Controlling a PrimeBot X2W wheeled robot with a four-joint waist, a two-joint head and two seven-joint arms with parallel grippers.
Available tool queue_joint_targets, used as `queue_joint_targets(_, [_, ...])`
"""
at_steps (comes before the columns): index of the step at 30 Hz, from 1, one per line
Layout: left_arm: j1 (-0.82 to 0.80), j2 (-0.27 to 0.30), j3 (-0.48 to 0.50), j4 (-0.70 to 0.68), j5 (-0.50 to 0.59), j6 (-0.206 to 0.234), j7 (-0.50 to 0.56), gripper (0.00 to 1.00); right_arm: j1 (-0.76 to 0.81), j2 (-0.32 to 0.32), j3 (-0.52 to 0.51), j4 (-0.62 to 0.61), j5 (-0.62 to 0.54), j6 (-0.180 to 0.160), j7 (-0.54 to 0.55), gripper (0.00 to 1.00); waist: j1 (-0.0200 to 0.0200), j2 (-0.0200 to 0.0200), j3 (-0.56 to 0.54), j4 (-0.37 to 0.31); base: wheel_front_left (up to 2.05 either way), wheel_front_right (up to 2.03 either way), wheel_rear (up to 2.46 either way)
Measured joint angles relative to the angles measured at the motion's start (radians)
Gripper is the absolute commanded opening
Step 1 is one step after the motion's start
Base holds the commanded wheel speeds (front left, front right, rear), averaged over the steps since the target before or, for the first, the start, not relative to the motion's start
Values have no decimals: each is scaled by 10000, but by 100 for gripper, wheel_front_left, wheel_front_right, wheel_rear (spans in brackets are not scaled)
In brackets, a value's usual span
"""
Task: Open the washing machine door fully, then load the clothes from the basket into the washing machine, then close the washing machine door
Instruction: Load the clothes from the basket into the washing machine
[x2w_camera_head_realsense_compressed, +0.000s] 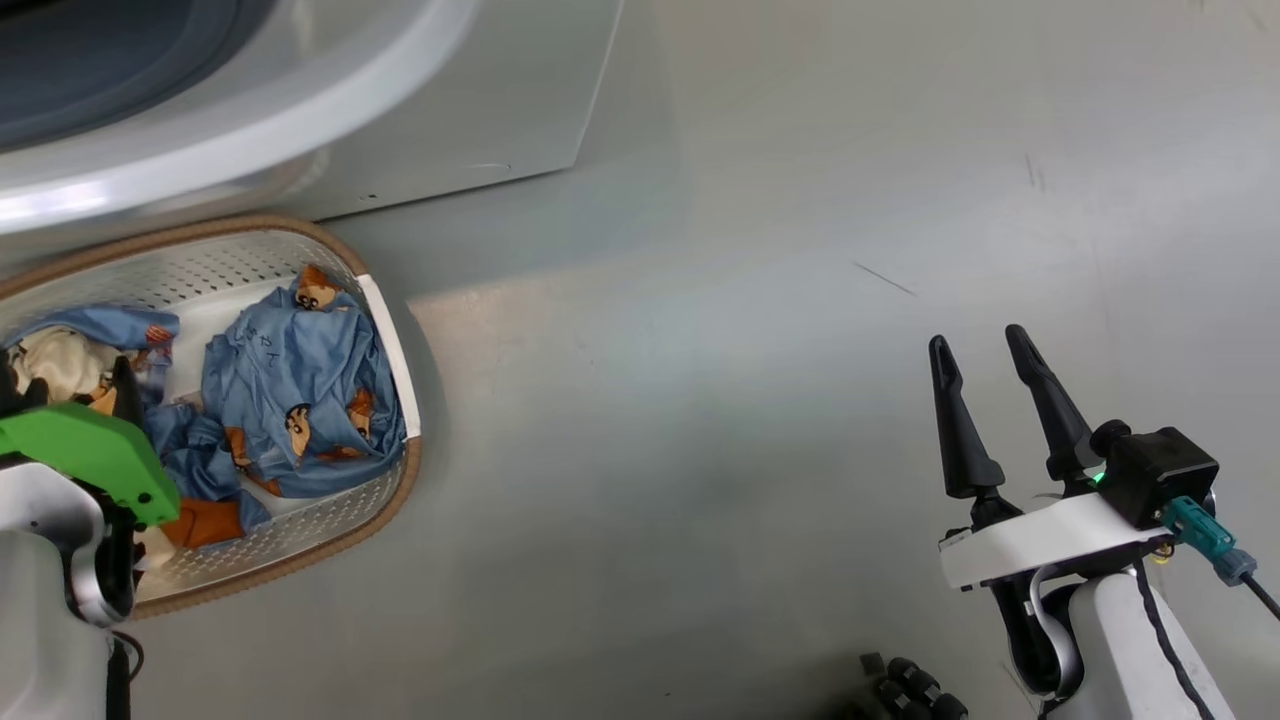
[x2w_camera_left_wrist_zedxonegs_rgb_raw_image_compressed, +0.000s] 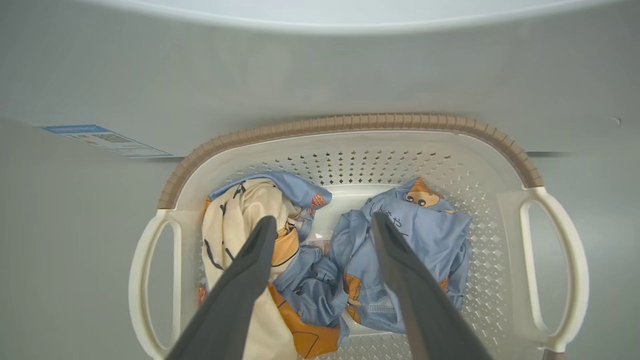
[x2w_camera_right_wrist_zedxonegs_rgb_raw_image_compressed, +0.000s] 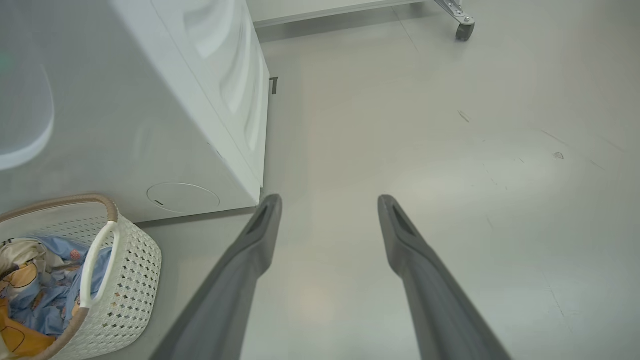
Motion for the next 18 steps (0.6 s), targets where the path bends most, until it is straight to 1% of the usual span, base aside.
queue_joint_targets(8, [-581,211,65,606,50,341,405,100,-208,23,-205,79,-4,0,0,100,0,0,751,-238,0,0,0])
queue_joint_targets(15, [-718,349,121,1103,213,617,654,100,-302,29,-167,115,33,0,0,100,-1,0,881,-269,0,0,0])
queue_joint_targets(18, [-779,493,244,1279,240,654,963,100,-322,31,-125,86,104,0,0,100,-2,0,937,-262,0,0,0])
